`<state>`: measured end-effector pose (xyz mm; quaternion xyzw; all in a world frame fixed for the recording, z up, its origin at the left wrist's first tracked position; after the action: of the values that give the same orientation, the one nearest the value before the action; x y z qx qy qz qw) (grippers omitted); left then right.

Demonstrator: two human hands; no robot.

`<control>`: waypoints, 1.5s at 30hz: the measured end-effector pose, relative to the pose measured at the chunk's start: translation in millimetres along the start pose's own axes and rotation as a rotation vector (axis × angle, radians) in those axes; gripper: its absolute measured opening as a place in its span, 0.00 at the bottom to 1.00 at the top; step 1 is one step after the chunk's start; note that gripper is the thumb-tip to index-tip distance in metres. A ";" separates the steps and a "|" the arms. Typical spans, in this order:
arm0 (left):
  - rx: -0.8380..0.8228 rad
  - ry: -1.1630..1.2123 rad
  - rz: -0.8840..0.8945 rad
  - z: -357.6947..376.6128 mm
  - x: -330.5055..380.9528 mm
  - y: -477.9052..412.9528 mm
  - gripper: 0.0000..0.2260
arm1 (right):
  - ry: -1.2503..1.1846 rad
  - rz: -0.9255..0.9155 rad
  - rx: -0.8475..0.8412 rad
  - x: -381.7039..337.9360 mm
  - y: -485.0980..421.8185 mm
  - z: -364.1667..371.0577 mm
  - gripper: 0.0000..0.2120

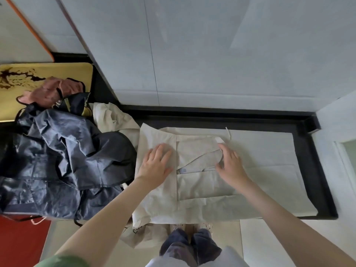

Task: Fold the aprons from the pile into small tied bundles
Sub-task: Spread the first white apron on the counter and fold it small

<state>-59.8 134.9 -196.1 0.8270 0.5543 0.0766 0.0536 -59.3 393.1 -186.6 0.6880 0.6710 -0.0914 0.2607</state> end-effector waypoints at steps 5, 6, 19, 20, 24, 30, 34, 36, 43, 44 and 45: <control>-0.223 -0.021 0.030 15.0 7.5 -7.5 0.36 | 0.195 -0.079 -0.043 13.5 2.1 3.9 0.23; -0.249 -0.021 0.037 17.9 8.7 -8.6 0.40 | 0.208 -0.116 -0.039 13.9 1.5 2.4 0.24; -0.318 0.041 -0.034 23.5 17.6 -25.7 0.39 | 0.444 -0.493 0.070 -12.7 -30.8 0.7 0.10; -0.315 0.033 -0.035 23.4 17.9 -25.6 0.39 | 0.389 -0.483 0.107 -11.3 -32.1 -3.5 0.06; -0.328 0.008 -0.053 25.5 16.2 -22.4 0.38 | 0.110 -0.285 0.140 -6.1 -30.4 -33.3 0.14; -0.019 0.132 -0.184 -9.7 4.3 -36.7 0.22 | 0.116 0.101 -0.060 45.6 -30.4 -58.4 0.08; 0.027 0.014 -0.307 -35.2 -15.0 -65.6 0.19 | 0.037 0.277 -0.093 61.1 -35.6 -66.0 0.26; -0.059 -0.050 -0.373 -33.4 -27.6 -75.9 0.18 | -0.006 0.227 -0.148 54.5 -38.5 -63.9 0.38; -0.111 0.119 -0.230 -37.5 -6.9 -92.0 0.09 | 0.090 -0.042 -0.450 39.0 -34.7 -22.1 0.42; -0.093 0.182 -0.217 -38.7 -1.5 -93.4 0.07 | 0.101 -0.018 -0.444 45.9 -35.2 -20.1 0.40; -0.080 0.239 -0.215 -39.7 2.7 -95.8 0.07 | 0.091 0.008 -0.435 53.3 -36.1 -20.0 0.39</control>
<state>-153.3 173.9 -173.6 0.7451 0.6386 0.1904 0.0279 -94.4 448.1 -203.5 0.6216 0.6833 0.0874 0.3729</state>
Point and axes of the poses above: each hand's wrist, its own y-axis away from the middle knuckle, its own z-axis out of the palm, x = y × z, the point moved 5 cm from there along -y, towards the middle knuckle, and after that the axes turned 1 degree about -y, right-handed, at the moved point
